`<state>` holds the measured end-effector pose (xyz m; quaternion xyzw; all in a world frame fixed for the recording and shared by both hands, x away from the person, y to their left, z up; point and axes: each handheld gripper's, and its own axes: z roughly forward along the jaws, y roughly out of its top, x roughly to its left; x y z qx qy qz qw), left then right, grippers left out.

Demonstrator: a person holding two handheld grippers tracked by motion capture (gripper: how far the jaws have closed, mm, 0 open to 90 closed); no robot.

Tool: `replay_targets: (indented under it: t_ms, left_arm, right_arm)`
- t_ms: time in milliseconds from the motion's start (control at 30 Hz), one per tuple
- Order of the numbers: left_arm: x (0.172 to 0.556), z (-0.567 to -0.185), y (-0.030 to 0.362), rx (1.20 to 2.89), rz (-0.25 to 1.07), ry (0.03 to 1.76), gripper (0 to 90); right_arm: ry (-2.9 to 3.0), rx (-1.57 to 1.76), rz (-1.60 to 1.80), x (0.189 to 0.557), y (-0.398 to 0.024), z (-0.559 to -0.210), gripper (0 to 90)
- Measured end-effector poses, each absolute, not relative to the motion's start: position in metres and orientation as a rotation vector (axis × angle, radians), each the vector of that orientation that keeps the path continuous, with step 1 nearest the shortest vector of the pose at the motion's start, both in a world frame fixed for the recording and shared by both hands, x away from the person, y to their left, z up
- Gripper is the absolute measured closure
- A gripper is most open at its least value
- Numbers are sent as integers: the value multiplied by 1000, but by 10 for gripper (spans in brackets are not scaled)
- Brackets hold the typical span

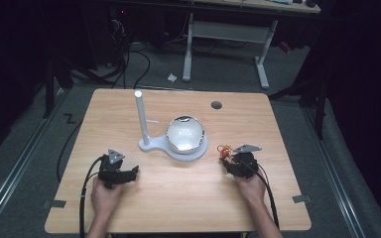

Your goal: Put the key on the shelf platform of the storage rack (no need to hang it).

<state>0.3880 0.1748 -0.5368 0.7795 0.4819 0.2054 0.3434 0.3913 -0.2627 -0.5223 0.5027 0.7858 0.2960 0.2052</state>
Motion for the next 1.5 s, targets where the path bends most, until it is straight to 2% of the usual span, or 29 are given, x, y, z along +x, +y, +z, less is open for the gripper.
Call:
replay_targets:
  t_ms: [200, 233, 567, 1500]
  left_arm:
    - [388, -537, 175, 2026, 532, 1250, 201]
    - [388, -537, 175, 2026, 531, 1250, 201]
    - [388, -537, 175, 2027, 530, 1247, 201]
    - [388, -537, 175, 2025, 529, 1247, 201]
  right_arm:
    - [2190, 1387, 823, 390, -263, -522, 586]
    - [2170, 1377, 863, 388, -266, -518, 647]
    - [2184, 1380, 884, 385, -269, -515, 656]
    - [2119, 1366, 1082, 351, -298, -465, 659]
